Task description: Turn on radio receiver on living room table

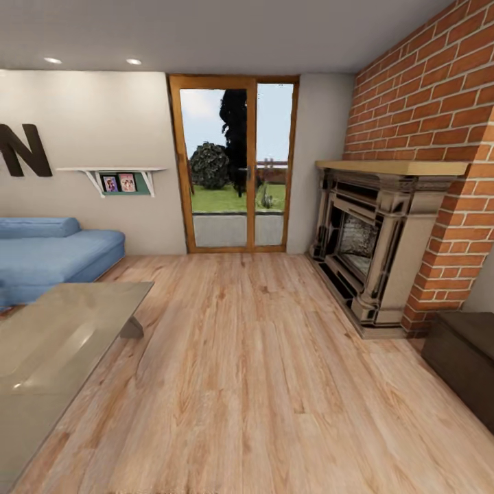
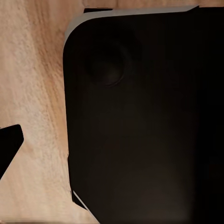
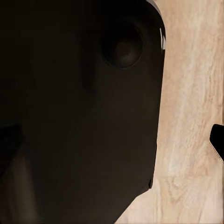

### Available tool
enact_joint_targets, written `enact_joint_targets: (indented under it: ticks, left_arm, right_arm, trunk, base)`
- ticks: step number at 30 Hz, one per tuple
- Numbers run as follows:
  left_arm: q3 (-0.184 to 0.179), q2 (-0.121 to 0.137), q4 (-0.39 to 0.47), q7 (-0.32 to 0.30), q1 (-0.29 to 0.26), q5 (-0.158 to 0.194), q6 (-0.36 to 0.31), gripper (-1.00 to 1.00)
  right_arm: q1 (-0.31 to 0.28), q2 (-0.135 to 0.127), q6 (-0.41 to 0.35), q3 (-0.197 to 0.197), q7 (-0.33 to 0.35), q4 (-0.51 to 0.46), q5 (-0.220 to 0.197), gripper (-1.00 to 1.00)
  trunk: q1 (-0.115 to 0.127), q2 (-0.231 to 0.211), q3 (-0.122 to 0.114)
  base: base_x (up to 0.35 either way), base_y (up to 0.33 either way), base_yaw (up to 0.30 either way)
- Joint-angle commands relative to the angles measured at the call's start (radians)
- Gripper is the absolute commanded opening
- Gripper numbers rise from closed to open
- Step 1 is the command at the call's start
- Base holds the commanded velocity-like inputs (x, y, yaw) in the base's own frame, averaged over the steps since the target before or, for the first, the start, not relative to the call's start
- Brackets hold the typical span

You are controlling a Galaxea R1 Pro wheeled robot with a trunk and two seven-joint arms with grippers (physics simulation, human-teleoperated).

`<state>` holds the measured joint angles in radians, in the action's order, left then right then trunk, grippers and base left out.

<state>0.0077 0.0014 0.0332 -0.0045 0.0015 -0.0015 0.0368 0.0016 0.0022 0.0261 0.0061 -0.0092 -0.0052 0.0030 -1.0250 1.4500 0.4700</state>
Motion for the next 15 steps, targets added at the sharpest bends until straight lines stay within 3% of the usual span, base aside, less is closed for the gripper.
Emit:
enact_joint_targets:
  ticks: [1, 15]
  left_arm:
    - [0.0, 0.0, 0.0, 0.0, 0.0, 0.0, 0.0, 1.0]
    - [0.0, 0.0, 0.0, 0.0, 0.0, 0.0, 0.0, 1.0]
  right_arm:
    - [0.0, 0.0, 0.0, 0.0, 0.0, 0.0, 0.0, 1.0]
    - [0.0, -0.001, 0.0, 0.0, 0.0, -0.001, 0.0, 1.0]
  trunk:
    - [0.0, 0.0, 0.0]
    - [0.0, 0.0, 0.0]
  base:
    - [0.0, 0.0, 0.271]
    - [0.0, 0.0, 0.271]
